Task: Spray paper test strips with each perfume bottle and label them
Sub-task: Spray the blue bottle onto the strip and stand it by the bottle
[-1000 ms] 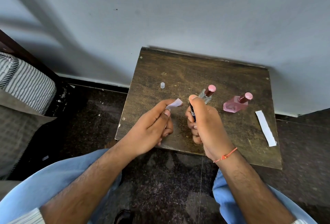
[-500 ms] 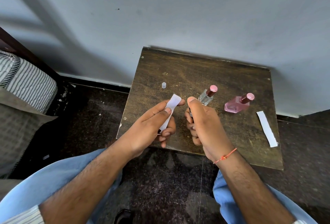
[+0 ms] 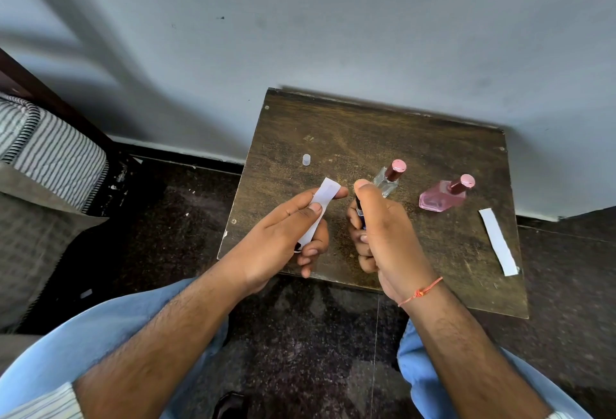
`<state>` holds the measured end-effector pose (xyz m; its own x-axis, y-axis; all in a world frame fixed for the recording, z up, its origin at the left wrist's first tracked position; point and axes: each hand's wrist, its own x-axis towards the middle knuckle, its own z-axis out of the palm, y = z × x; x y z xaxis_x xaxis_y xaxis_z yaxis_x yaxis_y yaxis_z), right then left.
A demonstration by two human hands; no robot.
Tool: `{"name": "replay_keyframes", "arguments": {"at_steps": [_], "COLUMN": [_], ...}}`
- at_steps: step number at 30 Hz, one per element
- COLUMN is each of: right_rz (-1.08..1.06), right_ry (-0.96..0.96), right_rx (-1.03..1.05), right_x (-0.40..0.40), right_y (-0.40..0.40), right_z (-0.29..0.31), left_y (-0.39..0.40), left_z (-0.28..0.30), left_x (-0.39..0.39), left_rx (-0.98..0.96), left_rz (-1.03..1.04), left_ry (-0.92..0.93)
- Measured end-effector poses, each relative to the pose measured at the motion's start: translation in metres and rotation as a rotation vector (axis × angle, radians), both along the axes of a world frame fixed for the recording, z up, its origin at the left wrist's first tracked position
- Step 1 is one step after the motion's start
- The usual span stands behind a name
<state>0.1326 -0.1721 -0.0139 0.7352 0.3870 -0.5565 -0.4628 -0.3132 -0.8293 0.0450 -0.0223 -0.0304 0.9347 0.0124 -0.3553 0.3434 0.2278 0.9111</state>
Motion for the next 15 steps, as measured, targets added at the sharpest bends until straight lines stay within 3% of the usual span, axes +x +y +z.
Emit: {"name": "replay_keyframes", "arguments": {"at_steps": [7,15], "right_rz": [-0.045,0.022], "right_ry": [0.130,-0.032], "right_rx": [0.057,0.116], "right_x": [0.004,0.007], "right_y": [-0.005,-0.010], "right_z": [0.005,0.002], "left_y": [0.001,0.005], "left_z": [0.000,0.003], "left_x": [0.000,0.000], "left_rx": [-0.012,-0.064], "left_rz": [-0.007,-0.022], "left_ry": [-0.009,-0.037]}}
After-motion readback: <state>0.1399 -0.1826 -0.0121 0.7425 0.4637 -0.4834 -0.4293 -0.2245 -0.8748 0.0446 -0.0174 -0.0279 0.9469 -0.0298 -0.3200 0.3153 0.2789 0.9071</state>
